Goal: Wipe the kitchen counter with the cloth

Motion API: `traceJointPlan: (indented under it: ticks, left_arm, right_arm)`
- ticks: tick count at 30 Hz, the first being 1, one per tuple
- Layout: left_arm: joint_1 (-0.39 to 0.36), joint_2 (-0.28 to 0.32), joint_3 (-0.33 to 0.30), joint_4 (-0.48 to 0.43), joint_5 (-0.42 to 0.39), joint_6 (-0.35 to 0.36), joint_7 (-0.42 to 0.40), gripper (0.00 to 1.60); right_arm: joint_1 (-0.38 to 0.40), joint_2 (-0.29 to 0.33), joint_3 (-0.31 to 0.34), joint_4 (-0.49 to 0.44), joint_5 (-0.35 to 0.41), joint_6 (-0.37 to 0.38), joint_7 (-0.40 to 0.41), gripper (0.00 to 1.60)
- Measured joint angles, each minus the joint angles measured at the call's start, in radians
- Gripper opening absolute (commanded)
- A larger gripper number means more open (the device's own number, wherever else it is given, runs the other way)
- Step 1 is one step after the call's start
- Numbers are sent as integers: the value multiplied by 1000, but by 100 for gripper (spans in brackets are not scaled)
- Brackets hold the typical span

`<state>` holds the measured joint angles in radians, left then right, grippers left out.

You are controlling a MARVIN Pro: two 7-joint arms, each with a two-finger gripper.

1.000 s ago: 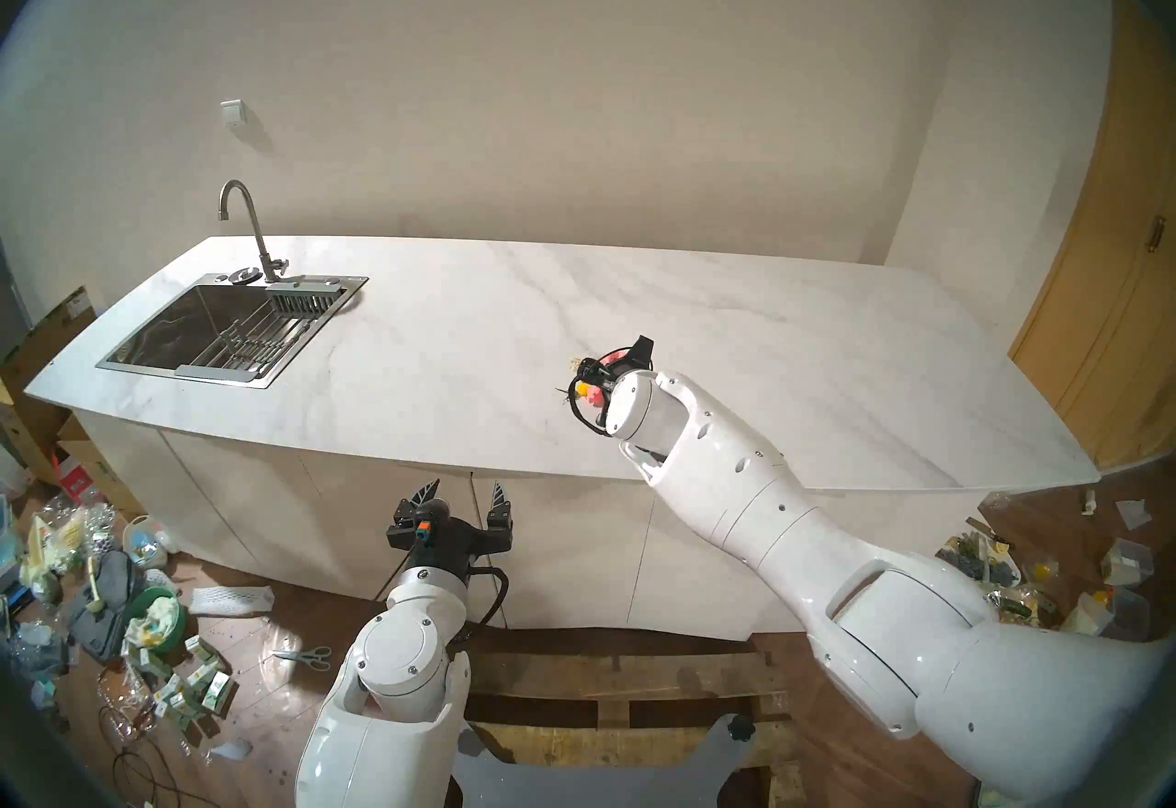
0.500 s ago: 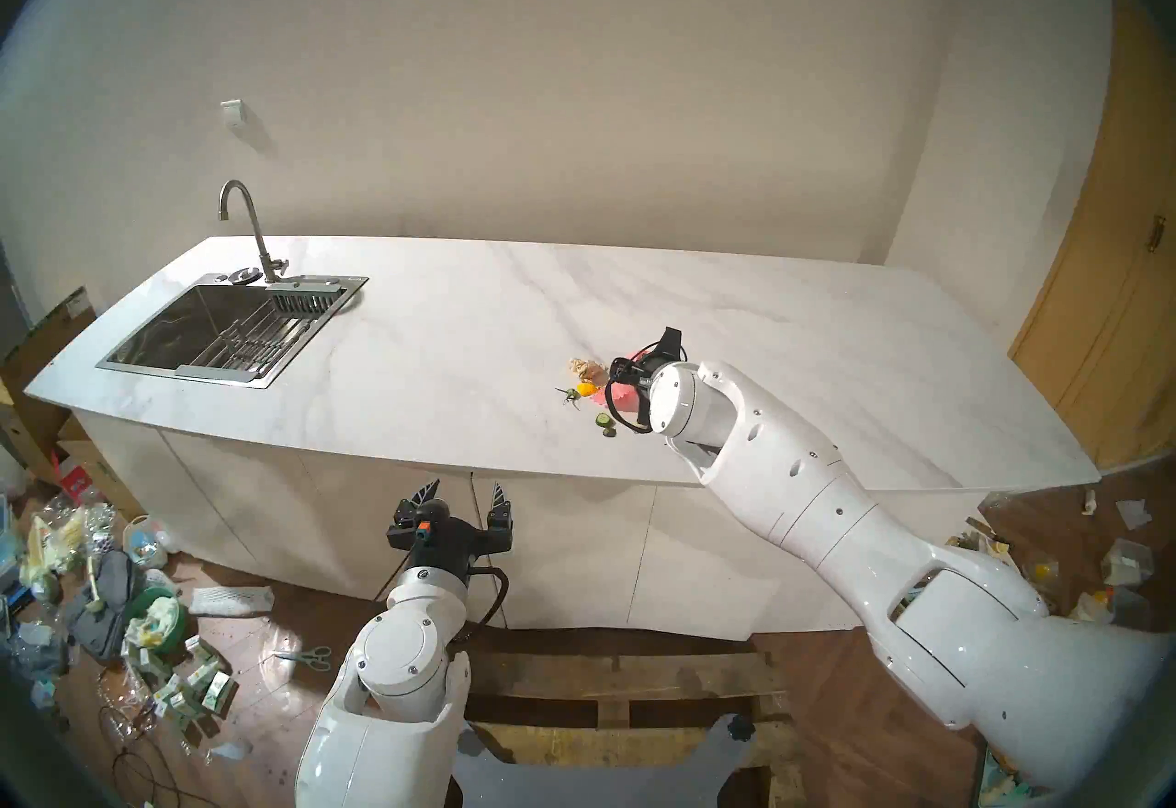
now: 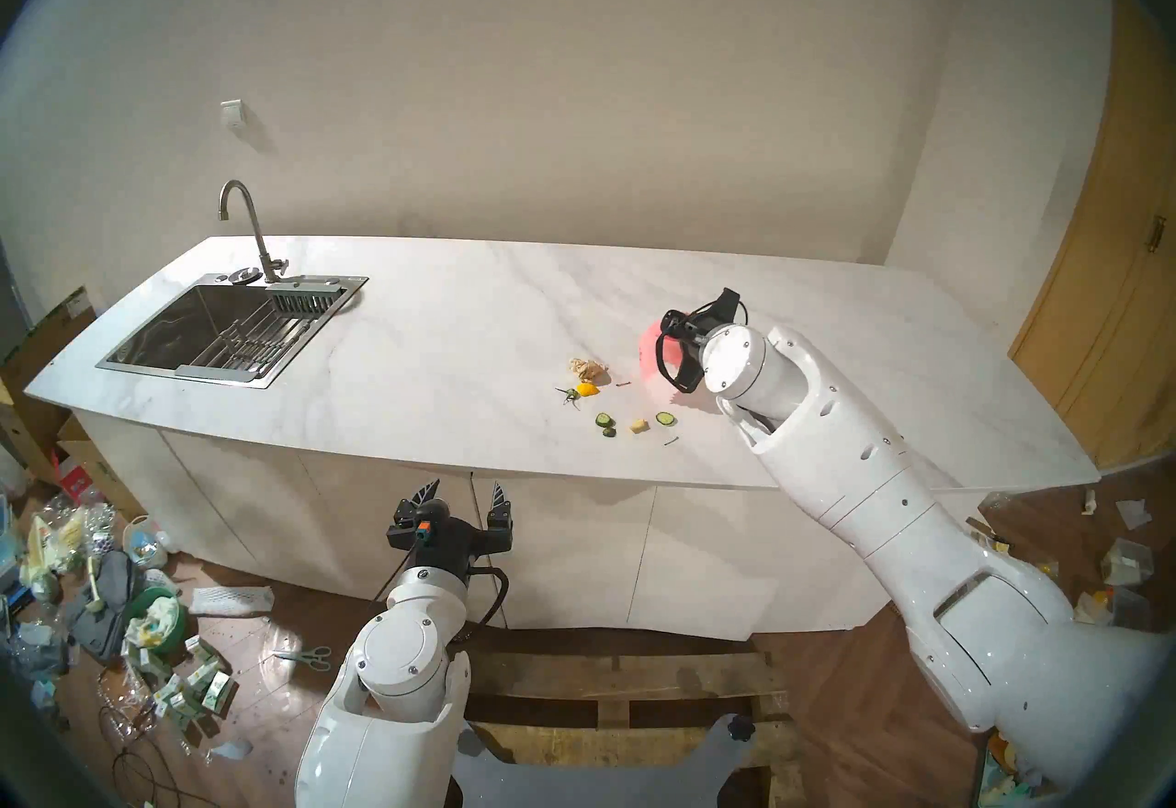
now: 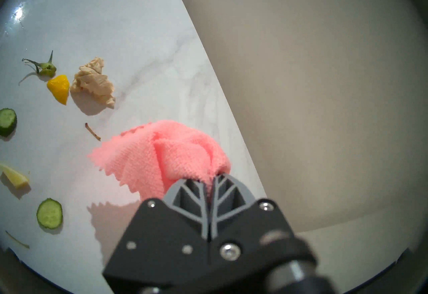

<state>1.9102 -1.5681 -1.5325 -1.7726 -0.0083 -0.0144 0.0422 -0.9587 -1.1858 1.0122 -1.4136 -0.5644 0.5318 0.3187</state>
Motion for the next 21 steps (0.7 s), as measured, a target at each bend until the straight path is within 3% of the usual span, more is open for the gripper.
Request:
traceJointPlan:
  ticks: [11, 21]
  left_arm:
    - [0, 0, 0, -1, 0, 0, 0, 160]
    - [0, 0, 0, -1, 0, 0, 0, 160]
  right_arm:
    - [-80, 61, -12, -73, -96, 77, -73, 0]
    - [-161, 170, -1, -196, -133, 83, -13, 0]
